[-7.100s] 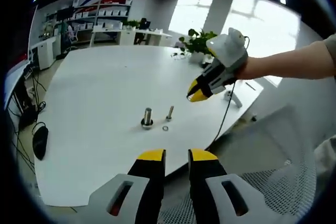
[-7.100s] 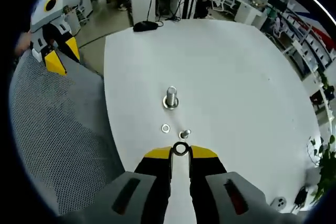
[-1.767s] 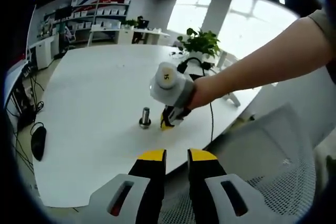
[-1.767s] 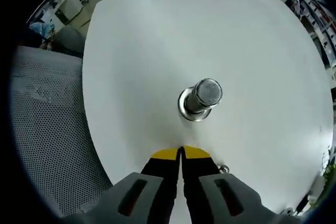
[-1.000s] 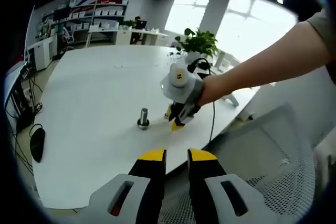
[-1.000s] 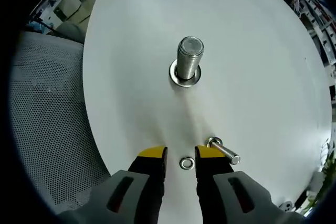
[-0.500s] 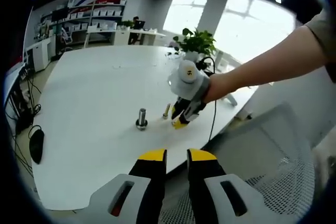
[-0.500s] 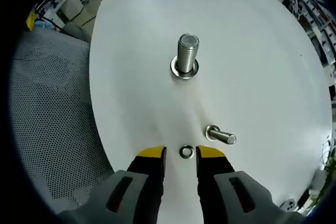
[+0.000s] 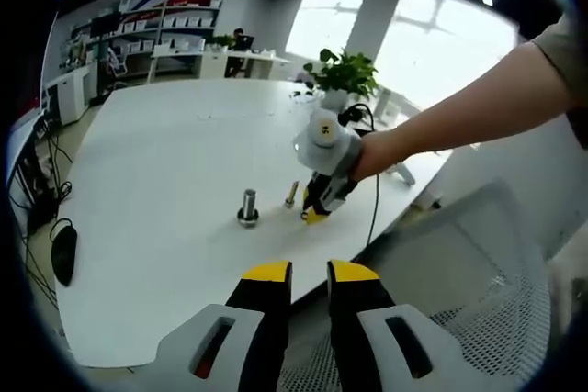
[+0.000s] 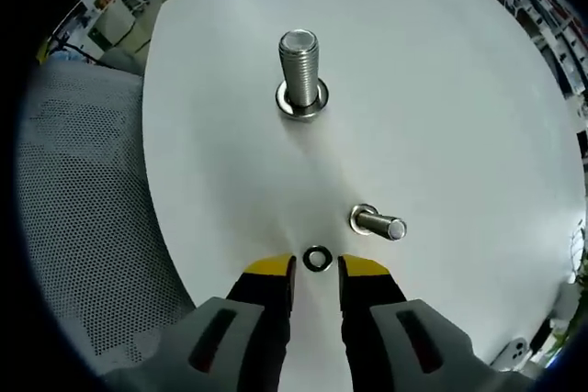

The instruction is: Place the washer onto the threaded stud by aligning its center hole with the stud, sliding it down to the base, and recovering from edge contact or off-axis alignment until the washer reaches the visible bottom stop.

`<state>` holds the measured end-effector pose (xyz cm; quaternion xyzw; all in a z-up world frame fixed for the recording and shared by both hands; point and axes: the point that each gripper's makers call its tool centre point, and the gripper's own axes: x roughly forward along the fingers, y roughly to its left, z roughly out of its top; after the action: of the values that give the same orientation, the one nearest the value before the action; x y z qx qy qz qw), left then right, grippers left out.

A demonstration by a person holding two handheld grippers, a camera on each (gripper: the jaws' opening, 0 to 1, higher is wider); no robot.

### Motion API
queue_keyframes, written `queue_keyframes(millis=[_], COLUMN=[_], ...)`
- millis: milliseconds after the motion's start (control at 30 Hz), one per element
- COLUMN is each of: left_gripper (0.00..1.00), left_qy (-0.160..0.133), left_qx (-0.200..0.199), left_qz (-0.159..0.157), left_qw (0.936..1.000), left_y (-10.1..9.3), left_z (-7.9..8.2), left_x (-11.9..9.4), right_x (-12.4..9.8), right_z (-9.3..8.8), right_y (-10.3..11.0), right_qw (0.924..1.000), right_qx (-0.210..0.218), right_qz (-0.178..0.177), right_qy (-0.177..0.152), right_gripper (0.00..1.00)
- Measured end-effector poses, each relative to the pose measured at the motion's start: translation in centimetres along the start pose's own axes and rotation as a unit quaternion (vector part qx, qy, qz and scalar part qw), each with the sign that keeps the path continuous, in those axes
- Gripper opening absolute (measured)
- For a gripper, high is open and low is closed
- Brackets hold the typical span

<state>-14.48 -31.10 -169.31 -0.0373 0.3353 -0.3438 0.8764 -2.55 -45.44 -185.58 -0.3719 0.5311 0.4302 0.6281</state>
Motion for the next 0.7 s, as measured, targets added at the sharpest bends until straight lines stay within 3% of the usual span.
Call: queue_keyframes(millis=[367, 700], left_gripper=[0.13, 0.13], left_qy=[-0.002, -0.001], left_qx=[-0.001, -0.001], left_qz=[0.002, 0.002], left_qw=[1.0, 1.0], left_y=[0.12, 0.12], left_z=[0.05, 0.03], left_x=[0.05, 0.06], right_x=[0.14, -0.14], right_z=[0.12, -0.02], right_y=[-0.34, -0.1], right_qw=[0.999, 0.9993], right_qx=[-0.023, -0.015], right_qz=[0.0, -0.023], right_qy=[0.037, 0.027], right_gripper=[0.13, 0.12])
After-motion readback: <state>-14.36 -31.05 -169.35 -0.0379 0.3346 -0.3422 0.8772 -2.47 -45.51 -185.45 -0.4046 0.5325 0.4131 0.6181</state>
